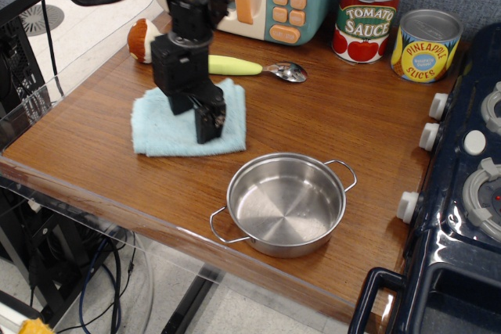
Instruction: Move the towel to the top left corner
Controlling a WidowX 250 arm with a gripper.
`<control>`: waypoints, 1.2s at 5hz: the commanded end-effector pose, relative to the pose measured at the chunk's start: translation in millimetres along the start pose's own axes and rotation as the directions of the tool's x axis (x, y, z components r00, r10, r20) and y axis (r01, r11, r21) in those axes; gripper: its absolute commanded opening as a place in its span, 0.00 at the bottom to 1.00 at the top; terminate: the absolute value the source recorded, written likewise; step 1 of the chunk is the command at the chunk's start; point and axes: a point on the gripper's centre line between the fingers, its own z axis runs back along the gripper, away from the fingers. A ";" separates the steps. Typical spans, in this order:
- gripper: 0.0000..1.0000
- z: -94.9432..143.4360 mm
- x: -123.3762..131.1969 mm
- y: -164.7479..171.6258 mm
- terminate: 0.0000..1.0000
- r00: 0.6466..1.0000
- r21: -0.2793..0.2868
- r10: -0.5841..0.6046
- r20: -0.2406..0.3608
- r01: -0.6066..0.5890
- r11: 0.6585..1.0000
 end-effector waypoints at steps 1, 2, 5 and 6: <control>1.00 -9.7 34.3 -72.6 0.00 0.945 -0.037 0.315 0.088 -0.313 0.949; 1.00 -12.5 46.2 -91.7 0.00 0.907 -0.048 0.406 0.112 -0.403 0.914; 1.00 -6.8 50.5 -92.2 0.00 0.901 -0.065 0.417 0.120 -0.412 0.909; 1.00 6.1 48.7 -88.9 0.00 0.919 -0.035 0.378 0.114 -0.376 0.926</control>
